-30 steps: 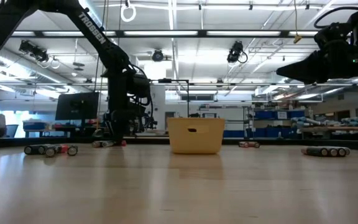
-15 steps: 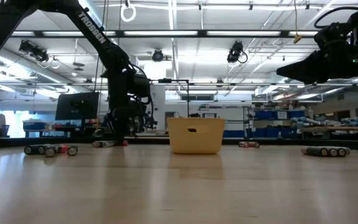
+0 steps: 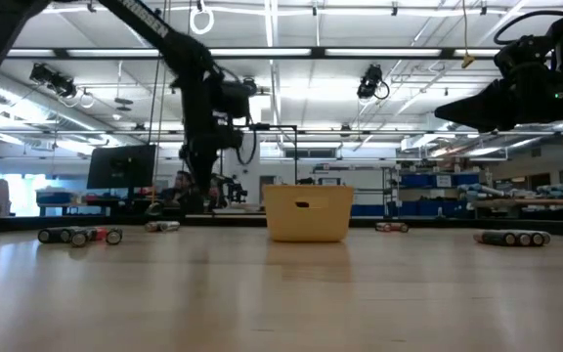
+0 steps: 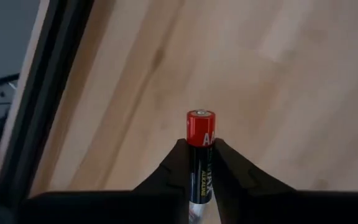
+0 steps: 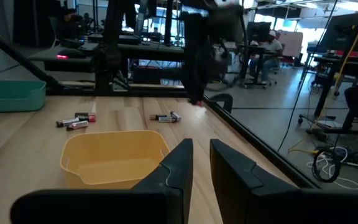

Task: Sort batteries
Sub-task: Put the red battery into the blue bin

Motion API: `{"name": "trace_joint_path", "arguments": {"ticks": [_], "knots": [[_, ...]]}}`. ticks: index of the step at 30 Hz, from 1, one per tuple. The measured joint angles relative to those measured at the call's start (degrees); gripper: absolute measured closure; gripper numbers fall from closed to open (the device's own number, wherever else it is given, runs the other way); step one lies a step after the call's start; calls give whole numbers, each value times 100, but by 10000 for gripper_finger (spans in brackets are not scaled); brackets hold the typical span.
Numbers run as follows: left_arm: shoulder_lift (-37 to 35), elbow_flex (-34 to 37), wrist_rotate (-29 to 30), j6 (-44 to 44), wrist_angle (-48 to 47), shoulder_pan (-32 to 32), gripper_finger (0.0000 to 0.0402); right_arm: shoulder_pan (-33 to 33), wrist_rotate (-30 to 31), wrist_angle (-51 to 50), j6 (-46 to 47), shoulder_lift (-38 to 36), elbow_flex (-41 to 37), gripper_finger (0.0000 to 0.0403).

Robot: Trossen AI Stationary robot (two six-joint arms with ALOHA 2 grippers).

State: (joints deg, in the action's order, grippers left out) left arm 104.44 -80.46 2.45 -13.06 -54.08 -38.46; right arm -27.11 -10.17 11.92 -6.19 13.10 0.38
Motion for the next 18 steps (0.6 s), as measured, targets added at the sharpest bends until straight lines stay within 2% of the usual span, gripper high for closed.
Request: {"name": "trace_joint_path", "arguments": {"ticks": [5,9,13,18], "knots": [[-693,-138,127,399,-635,717,355,0,-1,-2,1,1,1,336],[-1315,-138,266,1050,-1151,1520,355,-1,-2,-1,0,0,2,336],[-1904,-138,412,1921,-1630,2513,355,-1,0,0,0,1,1,336],[-2277,-138,690,3452,-2153,3957,355,-2,0,0,1,1,2,336]]}}
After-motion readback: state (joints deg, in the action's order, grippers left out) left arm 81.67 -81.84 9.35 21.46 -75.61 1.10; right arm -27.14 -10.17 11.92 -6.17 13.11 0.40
